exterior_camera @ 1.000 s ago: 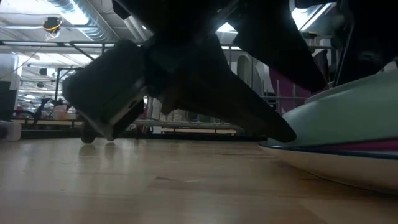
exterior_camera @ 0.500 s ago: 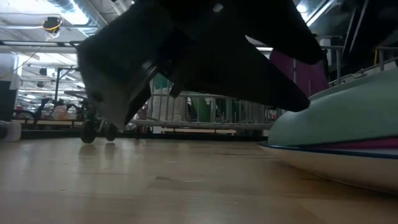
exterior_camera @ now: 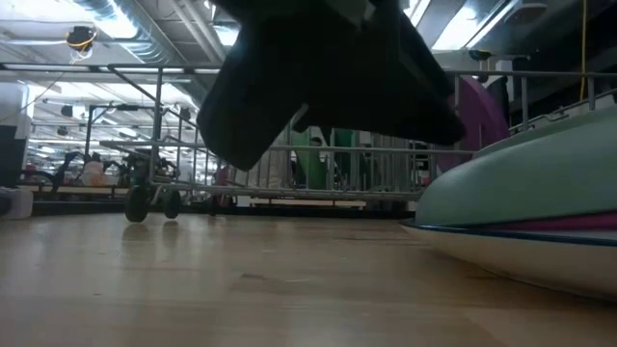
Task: Sort dishes
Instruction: Put the light blue plate in the dish rack
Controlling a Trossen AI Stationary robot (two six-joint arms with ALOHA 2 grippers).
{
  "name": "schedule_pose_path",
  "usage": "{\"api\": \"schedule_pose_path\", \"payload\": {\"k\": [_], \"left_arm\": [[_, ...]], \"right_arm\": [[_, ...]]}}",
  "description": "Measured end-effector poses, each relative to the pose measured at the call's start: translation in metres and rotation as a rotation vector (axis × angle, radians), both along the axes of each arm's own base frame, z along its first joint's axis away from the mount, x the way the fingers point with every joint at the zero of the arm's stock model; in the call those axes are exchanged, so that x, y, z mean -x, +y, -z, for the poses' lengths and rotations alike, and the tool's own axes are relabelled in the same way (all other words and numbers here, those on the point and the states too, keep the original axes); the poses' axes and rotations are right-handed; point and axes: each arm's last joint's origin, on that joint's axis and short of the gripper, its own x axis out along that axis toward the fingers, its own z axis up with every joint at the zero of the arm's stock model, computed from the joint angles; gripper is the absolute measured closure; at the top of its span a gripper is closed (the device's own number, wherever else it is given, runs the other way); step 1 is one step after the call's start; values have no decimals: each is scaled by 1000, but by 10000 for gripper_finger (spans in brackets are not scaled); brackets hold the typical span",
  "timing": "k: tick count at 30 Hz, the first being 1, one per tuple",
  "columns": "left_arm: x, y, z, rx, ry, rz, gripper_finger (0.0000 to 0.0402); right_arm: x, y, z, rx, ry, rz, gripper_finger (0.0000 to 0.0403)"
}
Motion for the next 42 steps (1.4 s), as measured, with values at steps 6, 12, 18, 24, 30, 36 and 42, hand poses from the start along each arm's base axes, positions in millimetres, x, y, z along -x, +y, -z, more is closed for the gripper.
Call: {"api": "schedule_pose_path", "payload": {"k": [6,12,18,24,30,36,42], "left_arm": [[-3,6,0,33,-10,-32,219],[-7,18,4,63,10,-88,219],[-11,33,7,90,38,-137,219],[-14,36,7,99,32,-143,219],[-14,35,7,119,46,-119,219],[-13,35,7,117,48,-118,219],[-13,35,7,115,47,-120,219]], "right_arm": [[27,7,24,29,9,17,259],[41,6,43,91,-12,-33,259],[48,2,56,109,19,-44,259],[48,-3,65,133,13,-41,259],[43,-3,68,116,-18,-30,259],[37,-4,69,112,-47,-24,259],[35,-4,69,126,-83,-33,259]]}}
